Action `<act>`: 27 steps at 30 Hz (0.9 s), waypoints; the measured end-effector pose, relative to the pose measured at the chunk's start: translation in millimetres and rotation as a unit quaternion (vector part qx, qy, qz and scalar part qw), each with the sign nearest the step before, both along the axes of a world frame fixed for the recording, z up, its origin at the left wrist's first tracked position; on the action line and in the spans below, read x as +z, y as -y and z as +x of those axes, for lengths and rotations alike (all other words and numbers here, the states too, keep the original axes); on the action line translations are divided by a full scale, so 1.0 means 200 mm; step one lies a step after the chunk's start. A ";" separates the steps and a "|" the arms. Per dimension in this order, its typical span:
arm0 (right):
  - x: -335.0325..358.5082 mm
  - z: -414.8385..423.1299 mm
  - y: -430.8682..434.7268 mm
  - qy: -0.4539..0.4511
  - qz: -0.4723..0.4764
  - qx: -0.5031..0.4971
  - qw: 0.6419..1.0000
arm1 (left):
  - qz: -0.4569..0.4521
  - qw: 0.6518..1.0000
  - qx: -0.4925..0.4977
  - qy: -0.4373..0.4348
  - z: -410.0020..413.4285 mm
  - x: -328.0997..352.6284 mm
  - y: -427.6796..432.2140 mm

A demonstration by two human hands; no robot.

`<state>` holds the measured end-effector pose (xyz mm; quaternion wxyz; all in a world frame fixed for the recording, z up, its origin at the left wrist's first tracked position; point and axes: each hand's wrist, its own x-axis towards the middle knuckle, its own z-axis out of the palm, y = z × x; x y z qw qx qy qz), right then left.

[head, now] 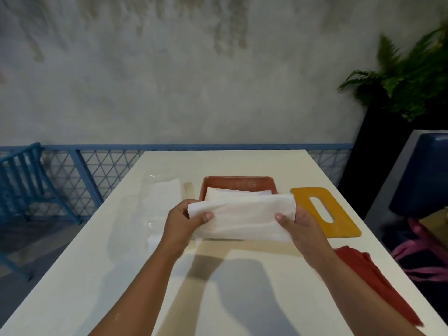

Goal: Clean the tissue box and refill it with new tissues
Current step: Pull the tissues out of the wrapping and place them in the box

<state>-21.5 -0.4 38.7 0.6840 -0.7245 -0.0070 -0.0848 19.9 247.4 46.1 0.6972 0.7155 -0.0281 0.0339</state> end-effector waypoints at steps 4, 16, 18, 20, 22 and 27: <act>-0.08 -0.03 0.09 -0.052 0.004 -0.006 0.999 | 0.002 1.000 -0.017 -0.024 -0.04 -0.13 0.14; -0.18 -0.03 0.18 -0.069 -0.021 -0.027 0.997 | 0.010 0.998 0.011 -0.069 -0.10 -0.28 0.28; -0.16 -0.03 0.19 -0.048 -0.005 -0.027 0.998 | 0.008 0.998 0.021 -0.066 -0.10 -0.28 0.29; -0.17 -0.03 0.20 -0.044 0.009 -0.017 0.999 | 0.005 0.998 0.008 -0.070 -0.10 -0.29 0.29; -0.20 -0.04 0.22 -0.057 0.005 -0.009 0.998 | -0.007 0.995 -0.020 -0.096 -0.11 -0.32 0.30; -0.21 -0.04 0.29 -0.069 0.012 0.008 0.997 | 0.033 0.997 0.018 -0.073 -0.13 -0.31 0.32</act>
